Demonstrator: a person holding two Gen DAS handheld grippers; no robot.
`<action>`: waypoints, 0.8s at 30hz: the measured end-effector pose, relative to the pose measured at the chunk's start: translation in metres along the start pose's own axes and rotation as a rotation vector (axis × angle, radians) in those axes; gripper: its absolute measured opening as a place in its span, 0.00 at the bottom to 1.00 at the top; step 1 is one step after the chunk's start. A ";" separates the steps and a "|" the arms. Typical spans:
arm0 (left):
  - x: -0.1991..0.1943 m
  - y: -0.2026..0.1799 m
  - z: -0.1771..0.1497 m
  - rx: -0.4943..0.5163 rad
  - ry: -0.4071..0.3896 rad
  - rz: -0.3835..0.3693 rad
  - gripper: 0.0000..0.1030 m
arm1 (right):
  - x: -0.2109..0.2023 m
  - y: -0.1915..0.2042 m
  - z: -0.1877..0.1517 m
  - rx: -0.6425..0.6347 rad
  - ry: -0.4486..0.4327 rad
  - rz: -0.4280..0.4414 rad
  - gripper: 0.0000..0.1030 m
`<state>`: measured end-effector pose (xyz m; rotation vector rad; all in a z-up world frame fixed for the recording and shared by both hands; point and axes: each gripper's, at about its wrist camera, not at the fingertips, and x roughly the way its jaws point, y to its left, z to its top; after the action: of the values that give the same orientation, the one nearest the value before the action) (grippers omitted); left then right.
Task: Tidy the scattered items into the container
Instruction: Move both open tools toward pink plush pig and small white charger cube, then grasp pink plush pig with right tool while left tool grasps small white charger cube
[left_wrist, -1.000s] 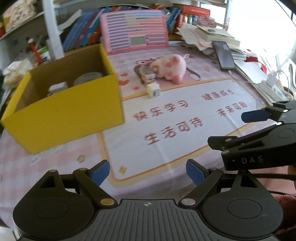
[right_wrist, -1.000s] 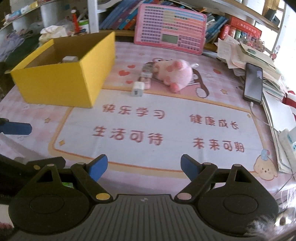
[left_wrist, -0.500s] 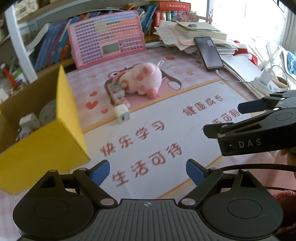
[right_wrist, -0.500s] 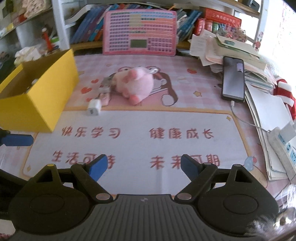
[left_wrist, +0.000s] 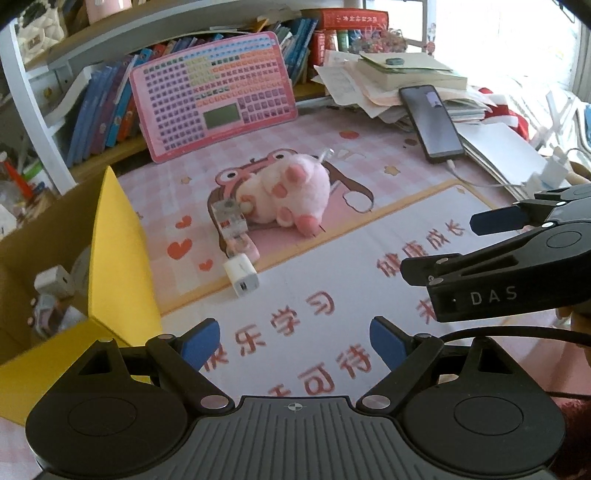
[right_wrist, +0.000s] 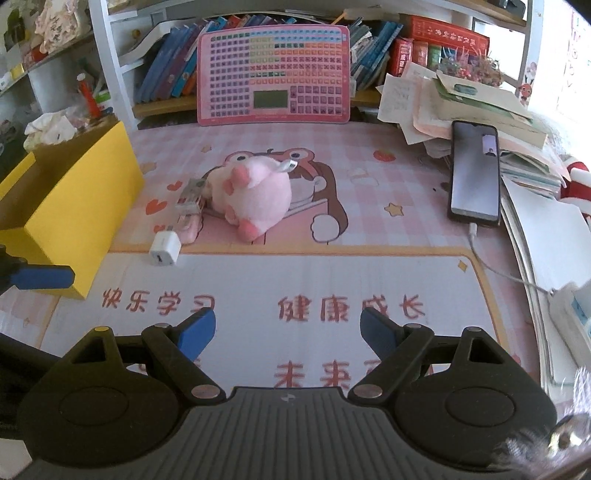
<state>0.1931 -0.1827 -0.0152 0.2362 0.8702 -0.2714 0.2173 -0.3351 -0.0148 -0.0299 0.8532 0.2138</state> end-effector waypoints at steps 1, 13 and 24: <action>0.002 0.001 0.002 -0.002 0.001 0.004 0.87 | 0.003 -0.001 0.002 0.002 0.000 0.003 0.83; 0.040 0.012 0.030 -0.098 0.009 0.039 0.69 | 0.045 -0.011 0.046 -0.002 -0.017 0.055 0.82; 0.078 0.030 0.035 -0.187 0.078 0.089 0.51 | 0.091 0.006 0.089 -0.103 -0.012 0.106 0.82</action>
<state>0.2757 -0.1762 -0.0509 0.1118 0.9537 -0.0979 0.3401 -0.3038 -0.0242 -0.0799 0.8321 0.3574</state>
